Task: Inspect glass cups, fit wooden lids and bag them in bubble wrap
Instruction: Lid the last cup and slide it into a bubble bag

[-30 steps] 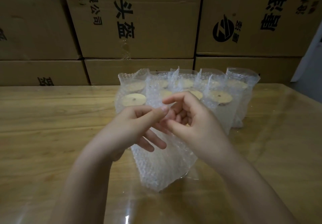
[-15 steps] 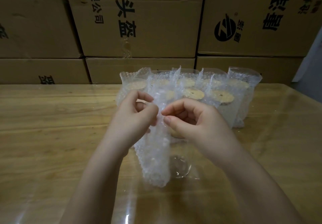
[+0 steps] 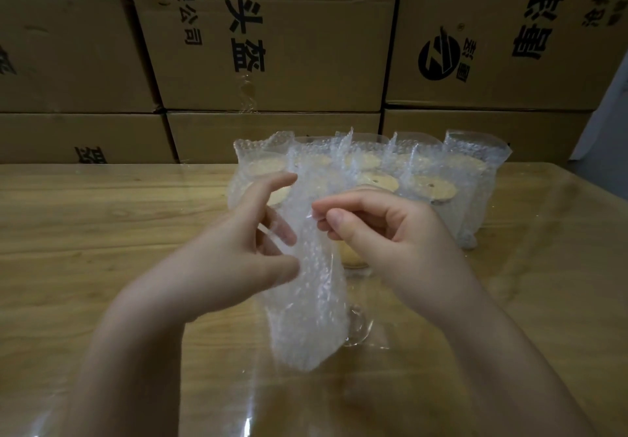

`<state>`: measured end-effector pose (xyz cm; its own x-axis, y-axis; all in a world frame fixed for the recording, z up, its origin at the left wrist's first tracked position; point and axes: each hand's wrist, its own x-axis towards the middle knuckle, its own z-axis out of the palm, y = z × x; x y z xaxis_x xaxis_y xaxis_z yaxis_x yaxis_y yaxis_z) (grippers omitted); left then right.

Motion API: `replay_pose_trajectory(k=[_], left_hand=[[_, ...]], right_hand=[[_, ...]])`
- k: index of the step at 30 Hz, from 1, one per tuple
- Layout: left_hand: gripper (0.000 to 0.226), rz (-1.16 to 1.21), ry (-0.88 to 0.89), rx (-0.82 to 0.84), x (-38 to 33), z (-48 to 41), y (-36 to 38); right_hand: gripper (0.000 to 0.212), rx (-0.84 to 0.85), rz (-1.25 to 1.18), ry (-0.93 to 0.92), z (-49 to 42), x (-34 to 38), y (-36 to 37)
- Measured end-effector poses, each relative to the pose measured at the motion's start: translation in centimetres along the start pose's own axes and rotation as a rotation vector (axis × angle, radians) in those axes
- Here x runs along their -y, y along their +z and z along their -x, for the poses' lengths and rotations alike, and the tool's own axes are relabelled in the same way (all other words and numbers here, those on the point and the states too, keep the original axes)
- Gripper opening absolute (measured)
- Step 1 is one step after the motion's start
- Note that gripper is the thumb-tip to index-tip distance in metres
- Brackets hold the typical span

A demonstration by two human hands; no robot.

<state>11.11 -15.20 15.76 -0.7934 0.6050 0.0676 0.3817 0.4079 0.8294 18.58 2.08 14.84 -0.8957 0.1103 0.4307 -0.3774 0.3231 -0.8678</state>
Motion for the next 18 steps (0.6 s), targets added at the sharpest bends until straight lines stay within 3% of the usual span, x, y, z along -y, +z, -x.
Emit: replay_pose_trajectory(k=[2,4,9,14,18], left_hand=[[0.081,-0.079,-0.003,-0.010,-0.1,0.3,0.1],[0.065,-0.200,0.005,-0.124,0.0,0.6,0.1],[0.007,-0.425,-0.002,-0.479,0.7,1.4,-1.9],[0.016,-0.438,-0.014,-0.618,0.1,1.5,-1.8],[0.025,-0.365,0.049,-0.588,-2.0,1.6,0.2]], right_hand=[[0.017,0.030,0.008,-0.015,0.1,0.1,0.0],[0.014,0.012,0.047,-0.040,0.2,0.2,-0.2],[0.023,-0.101,0.277,-0.060,0.3,0.8,-1.7],[0.043,-0.053,0.734,-0.081,1.0,1.1,-2.3],[0.019,-0.140,0.693,-0.286,1.1,1.7,-0.9]])
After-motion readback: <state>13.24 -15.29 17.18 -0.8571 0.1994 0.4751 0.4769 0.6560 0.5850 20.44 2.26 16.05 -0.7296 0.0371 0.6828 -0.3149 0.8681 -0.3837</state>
